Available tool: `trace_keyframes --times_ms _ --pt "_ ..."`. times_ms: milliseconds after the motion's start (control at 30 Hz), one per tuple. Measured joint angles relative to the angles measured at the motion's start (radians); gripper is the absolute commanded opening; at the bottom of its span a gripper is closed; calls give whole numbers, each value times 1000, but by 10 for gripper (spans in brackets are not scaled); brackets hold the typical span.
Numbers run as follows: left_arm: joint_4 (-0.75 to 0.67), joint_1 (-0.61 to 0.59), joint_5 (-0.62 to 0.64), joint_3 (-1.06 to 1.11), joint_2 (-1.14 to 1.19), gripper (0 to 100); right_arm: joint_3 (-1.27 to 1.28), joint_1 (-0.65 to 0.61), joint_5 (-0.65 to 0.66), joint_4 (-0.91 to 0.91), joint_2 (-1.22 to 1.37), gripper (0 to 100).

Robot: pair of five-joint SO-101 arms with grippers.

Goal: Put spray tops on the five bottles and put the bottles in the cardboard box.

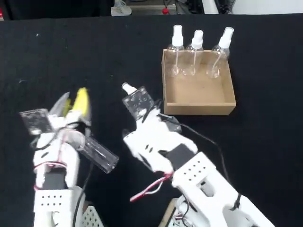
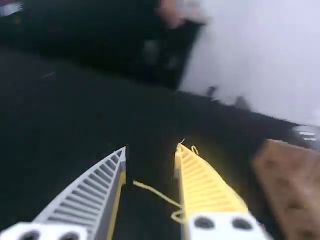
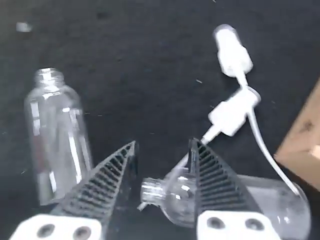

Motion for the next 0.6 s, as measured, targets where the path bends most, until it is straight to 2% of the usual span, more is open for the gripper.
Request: trace_keyframes --times_ms 100,233,433,600 --pt "121 -178 0 -12 0 158 2 -60 -21 0 -2 132" --pt "141 -345 0 -12 0 158 11 -140 -26 -20 -2 132" --pt "68 -377 0 31 0 158 11 -256 -29 -29 -2 149" --pt "8 -371 28 66 0 159 23 -344 -43 -58 -2 302"
